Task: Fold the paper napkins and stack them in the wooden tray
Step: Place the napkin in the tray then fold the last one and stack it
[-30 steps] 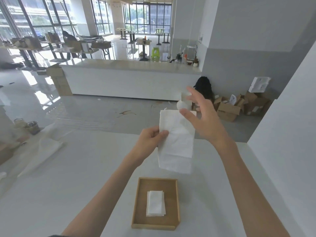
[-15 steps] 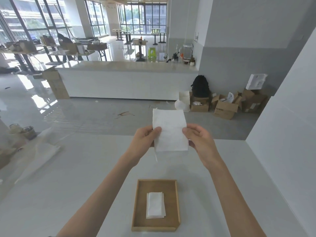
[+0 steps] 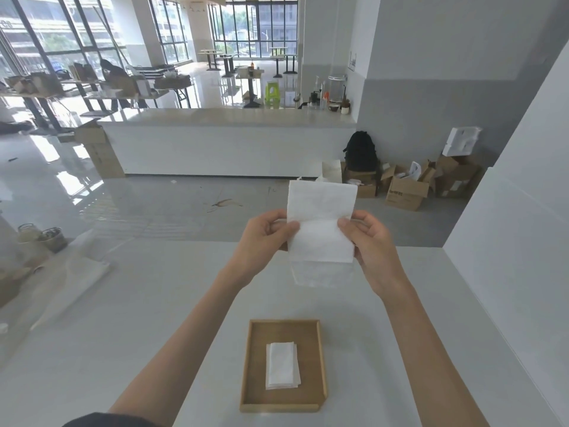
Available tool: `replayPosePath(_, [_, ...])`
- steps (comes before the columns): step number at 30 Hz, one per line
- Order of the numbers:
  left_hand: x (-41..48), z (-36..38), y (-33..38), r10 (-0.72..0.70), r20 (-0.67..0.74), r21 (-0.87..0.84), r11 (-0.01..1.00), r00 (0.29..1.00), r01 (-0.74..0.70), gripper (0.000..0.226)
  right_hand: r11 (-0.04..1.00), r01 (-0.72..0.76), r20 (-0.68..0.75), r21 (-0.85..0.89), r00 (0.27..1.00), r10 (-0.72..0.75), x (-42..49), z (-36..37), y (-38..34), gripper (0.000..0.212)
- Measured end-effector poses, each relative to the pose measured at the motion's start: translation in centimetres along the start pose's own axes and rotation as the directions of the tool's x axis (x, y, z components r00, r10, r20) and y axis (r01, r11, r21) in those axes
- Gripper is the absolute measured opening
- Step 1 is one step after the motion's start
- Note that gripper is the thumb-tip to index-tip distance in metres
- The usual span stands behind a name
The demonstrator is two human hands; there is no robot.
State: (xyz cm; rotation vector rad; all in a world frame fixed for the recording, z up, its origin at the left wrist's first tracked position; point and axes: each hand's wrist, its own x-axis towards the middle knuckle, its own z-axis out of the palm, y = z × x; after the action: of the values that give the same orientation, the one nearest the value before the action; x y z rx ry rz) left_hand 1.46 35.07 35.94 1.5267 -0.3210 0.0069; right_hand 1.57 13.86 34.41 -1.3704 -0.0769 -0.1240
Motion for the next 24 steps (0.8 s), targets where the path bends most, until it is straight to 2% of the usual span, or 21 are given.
replayPosePath(4, [-0.1, -0.2, 0.4, -0.009, -0.001, 0.004, 1.0, 1.0, 0.009, 0.015, 1.0, -0.022, 0.086, -0.019, 0.996, 0.024, 0.0, -0.1, -0.6, 0.017])
replayPosePath(8, [-0.1, -0.3, 0.7, -0.012, -0.005, 0.018, 1.0, 1.0, 0.012, 0.017, 0.998, 0.026, 0.089, -0.064, 0.996, -0.02, 0.0, -0.1, -1.2, 0.015])
replayPosePath(12, [-0.1, -0.3, 1.0, 0.029, -0.005, -0.015, 0.999, 1.0, -0.029, 0.023, 0.997, 0.037, 0.169, -0.072, 0.985, -0.024, -0.1, 0.0, -1.7, 0.023])
replayPosePath(16, [0.0, -0.5, 1.0, 0.032, 0.047, -0.066, 0.997, 0.998, -0.029, 0.025, 0.991, 0.105, 0.136, -0.084, 0.986, -0.093, -0.2, 0.3, -2.0, 0.029])
replayPosePath(19, [0.0, -0.7, 0.9, 0.036, 0.062, -0.136, 0.99, 0.997, -0.028, 0.026, 0.982, 0.148, 0.138, -0.118, 0.982, -0.131, -0.2, 0.3, -2.3, 0.047])
replayPosePath(24, [0.3, -1.0, 0.5, 0.045, 0.083, -0.186, 0.982, 0.996, -0.029, 0.032, 0.973, 0.196, 0.144, -0.123, 0.974, -0.178, -0.2, 0.3, -2.5, 0.054])
